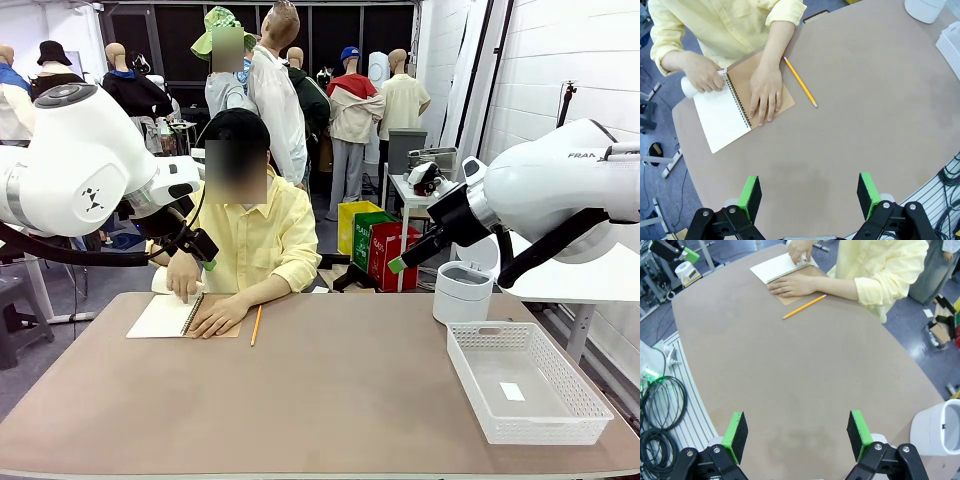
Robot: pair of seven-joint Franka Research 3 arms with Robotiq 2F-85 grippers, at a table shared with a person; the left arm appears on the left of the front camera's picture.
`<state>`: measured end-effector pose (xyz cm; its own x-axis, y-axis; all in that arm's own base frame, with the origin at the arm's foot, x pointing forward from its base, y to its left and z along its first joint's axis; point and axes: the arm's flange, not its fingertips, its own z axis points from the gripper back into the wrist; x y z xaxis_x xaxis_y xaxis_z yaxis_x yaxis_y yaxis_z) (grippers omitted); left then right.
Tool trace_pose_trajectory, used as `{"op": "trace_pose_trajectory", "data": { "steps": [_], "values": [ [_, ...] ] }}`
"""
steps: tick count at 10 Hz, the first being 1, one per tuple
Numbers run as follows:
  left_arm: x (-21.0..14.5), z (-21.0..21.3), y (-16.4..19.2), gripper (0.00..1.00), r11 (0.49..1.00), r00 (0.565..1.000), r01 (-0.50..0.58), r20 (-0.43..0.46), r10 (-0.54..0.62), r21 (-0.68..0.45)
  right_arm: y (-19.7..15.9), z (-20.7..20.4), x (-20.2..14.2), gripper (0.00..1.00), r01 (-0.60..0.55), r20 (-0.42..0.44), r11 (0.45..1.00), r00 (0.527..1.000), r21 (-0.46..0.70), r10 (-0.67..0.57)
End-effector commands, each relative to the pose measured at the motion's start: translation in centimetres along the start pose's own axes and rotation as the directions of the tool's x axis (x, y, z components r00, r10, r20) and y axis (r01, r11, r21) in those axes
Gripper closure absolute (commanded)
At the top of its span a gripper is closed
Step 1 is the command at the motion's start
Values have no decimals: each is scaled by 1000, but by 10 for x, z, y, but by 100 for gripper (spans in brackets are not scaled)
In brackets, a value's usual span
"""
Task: Sort the paper based on its condition.
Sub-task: If a person hands you a paper, place it in the Organizing basket , and if it's crumpled, put it in the Trash can.
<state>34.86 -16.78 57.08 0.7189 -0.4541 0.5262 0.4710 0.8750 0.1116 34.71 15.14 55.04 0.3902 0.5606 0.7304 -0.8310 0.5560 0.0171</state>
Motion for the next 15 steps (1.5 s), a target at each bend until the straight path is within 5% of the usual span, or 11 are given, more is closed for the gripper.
{"op": "trace_pose_trajectory", "data": {
  "steps": [1, 15],
  "values": [
    [0, 1, 0, 0, 1000, 1000, 8, 2, -8, 1, 1, -1, 0, 0, 10, -3, 1000, 1000, 10, -10],
    [0, 1, 0, 0, 1000, 1000, 8, 2, -8, 1, 1, -1, 0, 0, 10, -3, 1000, 1000, 10, -10]
  ]
}}
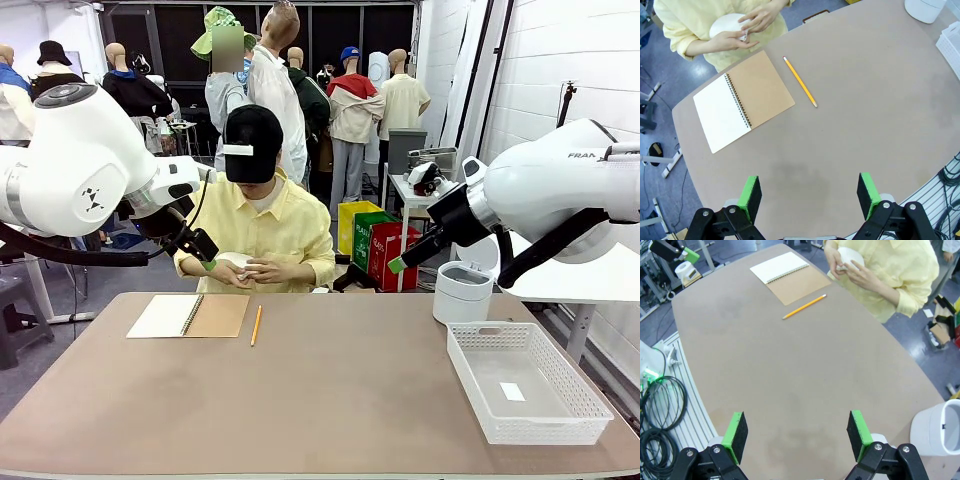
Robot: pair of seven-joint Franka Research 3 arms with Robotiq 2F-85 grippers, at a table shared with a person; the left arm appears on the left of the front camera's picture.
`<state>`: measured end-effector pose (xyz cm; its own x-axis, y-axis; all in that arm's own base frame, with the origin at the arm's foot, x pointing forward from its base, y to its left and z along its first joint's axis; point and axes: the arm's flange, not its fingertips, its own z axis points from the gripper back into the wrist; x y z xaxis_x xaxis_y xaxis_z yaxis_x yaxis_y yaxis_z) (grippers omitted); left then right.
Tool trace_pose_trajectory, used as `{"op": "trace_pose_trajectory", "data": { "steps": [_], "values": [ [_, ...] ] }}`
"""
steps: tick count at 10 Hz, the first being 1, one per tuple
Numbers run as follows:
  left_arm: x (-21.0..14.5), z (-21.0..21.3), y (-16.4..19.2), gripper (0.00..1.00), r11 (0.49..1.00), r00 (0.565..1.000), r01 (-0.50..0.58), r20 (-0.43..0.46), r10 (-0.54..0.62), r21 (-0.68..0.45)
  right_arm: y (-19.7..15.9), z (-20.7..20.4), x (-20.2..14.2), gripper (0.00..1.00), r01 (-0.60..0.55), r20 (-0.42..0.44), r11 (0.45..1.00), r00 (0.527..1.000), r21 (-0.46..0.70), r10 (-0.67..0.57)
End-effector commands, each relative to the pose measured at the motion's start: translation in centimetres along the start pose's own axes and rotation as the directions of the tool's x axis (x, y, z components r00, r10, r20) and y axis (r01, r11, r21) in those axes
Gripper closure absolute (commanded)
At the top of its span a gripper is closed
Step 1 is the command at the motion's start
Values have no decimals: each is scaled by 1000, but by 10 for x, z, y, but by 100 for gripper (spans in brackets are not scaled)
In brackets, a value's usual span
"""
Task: Sort the paper based on its condition.
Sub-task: If a person hands you a paper, place it in the Organizing basket , and if it's crumpled, put it in the Trash can.
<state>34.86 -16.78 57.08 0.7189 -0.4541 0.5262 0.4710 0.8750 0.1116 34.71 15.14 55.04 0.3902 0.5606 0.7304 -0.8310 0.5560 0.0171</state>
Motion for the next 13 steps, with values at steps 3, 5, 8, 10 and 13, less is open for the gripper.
{"op": "trace_pose_trajectory", "data": {
  "steps": [3, 5, 8, 10, 13],
  "values": [
    [0, 1, 0, 0, 1000, 1000, 8, 2, -8, 1, 1, -1, 0, 0, 10, -3, 1000, 1000, 10, -10],
    [0, 1, 0, 0, 1000, 1000, 8, 2, -8, 1, 1, -1, 0, 0, 10, -3, 1000, 1000, 10, -10],
    [0, 1, 0, 0, 1000, 1000, 8, 2, -8, 1, 1, -1, 0, 0, 10, -3, 1000, 1000, 10, -10],
    [0, 1, 0, 0, 1000, 1000, 8, 2, -8, 1, 1, -1, 0, 0, 10, -3, 1000, 1000, 10, -10],
    [0, 1, 0, 0, 1000, 1000, 8, 2, -8, 1, 1, -1, 0, 0, 10, -3, 1000, 1000, 10, -10]
  ]
}}
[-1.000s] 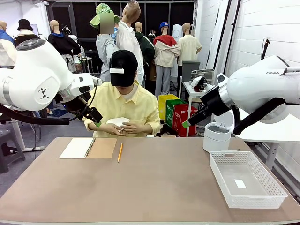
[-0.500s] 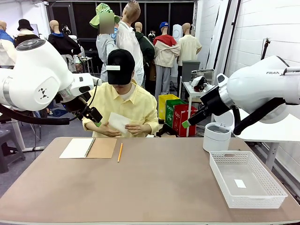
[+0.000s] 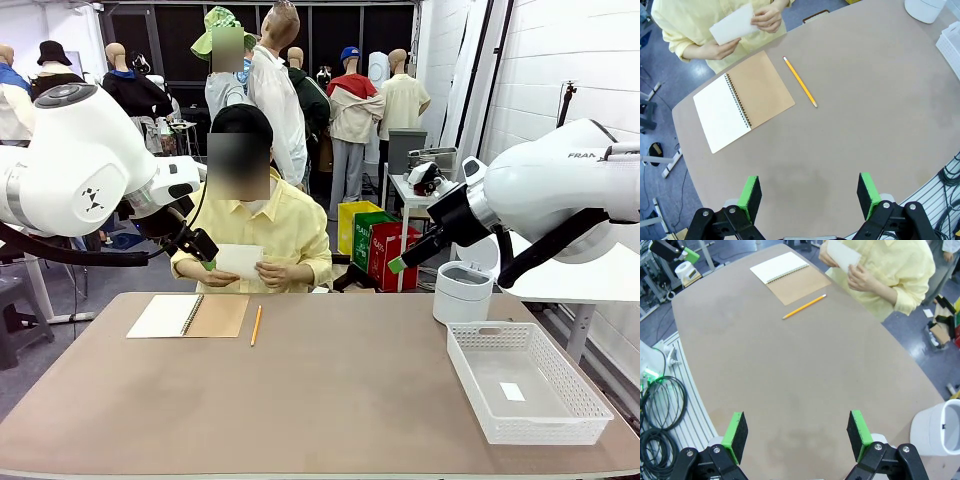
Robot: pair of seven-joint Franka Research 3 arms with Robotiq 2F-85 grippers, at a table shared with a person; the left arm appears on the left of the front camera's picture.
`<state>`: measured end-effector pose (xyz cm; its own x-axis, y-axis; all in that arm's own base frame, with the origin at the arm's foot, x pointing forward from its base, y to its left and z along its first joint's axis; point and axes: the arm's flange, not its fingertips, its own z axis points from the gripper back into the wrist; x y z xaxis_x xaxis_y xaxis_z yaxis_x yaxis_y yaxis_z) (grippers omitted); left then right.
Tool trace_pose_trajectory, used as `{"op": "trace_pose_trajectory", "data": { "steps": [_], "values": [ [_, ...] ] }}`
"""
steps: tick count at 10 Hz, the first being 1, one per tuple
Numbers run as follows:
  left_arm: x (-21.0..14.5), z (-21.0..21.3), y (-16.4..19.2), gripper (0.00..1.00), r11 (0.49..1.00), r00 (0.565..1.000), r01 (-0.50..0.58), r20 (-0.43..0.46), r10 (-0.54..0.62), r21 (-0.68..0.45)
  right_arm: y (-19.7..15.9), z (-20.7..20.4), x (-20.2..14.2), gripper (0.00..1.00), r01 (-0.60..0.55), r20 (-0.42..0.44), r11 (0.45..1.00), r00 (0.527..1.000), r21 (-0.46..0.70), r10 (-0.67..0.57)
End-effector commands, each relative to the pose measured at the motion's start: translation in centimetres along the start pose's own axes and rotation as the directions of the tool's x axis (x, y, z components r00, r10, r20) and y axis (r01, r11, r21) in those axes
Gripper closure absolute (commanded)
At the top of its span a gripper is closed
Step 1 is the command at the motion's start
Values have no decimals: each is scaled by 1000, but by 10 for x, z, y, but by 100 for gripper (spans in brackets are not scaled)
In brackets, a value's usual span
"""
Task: Sort the paper based on its condition.
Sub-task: If a person hands you a paper, place it in the Organizing basket , and if it's crumpled, put it in the Trash can.
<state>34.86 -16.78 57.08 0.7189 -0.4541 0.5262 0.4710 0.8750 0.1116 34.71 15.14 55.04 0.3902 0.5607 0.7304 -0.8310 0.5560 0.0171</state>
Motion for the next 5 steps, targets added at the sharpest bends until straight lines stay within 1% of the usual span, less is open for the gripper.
{"op": "trace_pose_trajectory", "data": {
  "steps": [1, 5],
  "values": [
    [0, 1, 0, 0, 1000, 1000, 8, 2, -8, 1, 1, -1, 0, 0, 10, -3, 1000, 1000, 10, -10],
    [0, 1, 0, 0, 1000, 1000, 8, 2, -8, 1, 0, 0, 0, 0, 0, 0, 1000, 1000, 0, 0]
  ]
}}
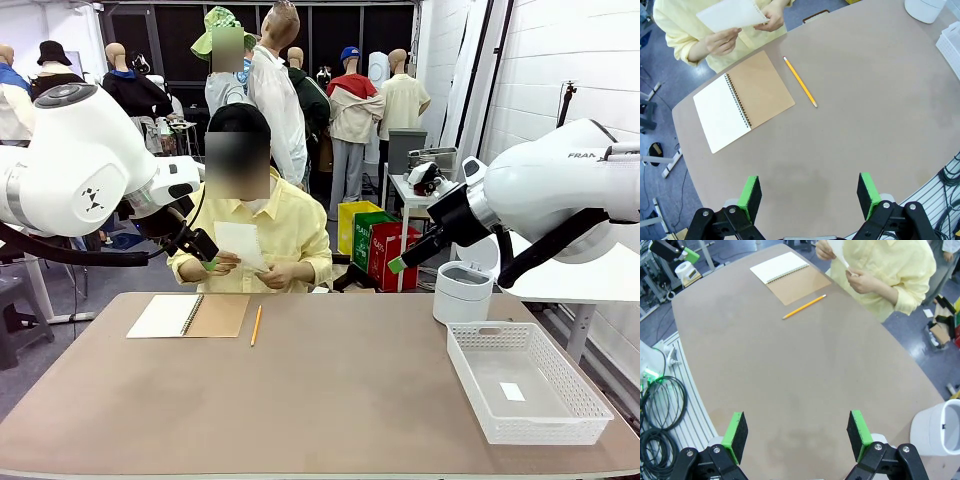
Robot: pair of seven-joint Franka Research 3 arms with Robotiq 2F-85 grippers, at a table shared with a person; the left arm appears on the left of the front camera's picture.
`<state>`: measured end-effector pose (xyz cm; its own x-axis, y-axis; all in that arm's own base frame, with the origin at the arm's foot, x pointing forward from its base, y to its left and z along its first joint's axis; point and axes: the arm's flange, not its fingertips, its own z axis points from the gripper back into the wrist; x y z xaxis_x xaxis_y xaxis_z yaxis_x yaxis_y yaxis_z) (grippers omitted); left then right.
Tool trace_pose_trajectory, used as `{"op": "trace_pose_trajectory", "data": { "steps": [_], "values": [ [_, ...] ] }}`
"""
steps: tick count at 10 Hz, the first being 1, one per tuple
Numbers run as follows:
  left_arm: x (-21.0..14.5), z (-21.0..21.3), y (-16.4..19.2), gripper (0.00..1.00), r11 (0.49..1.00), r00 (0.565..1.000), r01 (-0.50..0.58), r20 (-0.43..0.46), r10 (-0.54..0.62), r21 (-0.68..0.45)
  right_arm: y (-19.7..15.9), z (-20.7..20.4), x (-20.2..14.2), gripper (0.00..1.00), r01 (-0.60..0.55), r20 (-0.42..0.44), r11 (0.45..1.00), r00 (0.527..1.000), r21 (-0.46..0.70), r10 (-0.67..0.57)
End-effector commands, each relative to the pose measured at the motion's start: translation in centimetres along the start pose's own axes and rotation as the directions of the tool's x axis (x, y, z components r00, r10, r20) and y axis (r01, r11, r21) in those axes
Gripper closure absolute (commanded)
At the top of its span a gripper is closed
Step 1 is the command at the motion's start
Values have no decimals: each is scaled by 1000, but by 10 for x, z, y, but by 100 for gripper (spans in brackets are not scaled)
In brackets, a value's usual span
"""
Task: Sort the paper based on its condition.
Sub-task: If a person hands you a paper, place it in the Organizing basket , and if it's crumpled, put it in the Trash can.
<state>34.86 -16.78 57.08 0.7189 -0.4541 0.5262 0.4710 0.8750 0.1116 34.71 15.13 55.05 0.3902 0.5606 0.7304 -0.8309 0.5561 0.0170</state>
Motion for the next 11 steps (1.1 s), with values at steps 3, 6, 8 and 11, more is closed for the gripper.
{"op": "trace_pose_trajectory", "data": {
  "steps": [3, 6, 8, 11],
  "values": [
    [0, 1, 0, 0, 1000, 1000, 8, 2, -8, 1, -24, -7, 9, 0, 292, -46, 956, 956, 26, -291],
    [0, 1, 0, 0, 1000, 1000, 8, 2, -8, 1, -51, -20, 5, 0, 546, -94, 833, 837, 85, -539],
    [0, 1, 0, 0, 1000, 1000, 8, 2, -8, 1, -61, -33, -7, 0, 648, -129, 752, 761, 120, -636],
    [0, 1, 0, 0, 1000, 1000, 8, 2, -8, 1, -65, -34, -17, 0, 635, -133, 764, 772, 114, -621]
  ]
}}
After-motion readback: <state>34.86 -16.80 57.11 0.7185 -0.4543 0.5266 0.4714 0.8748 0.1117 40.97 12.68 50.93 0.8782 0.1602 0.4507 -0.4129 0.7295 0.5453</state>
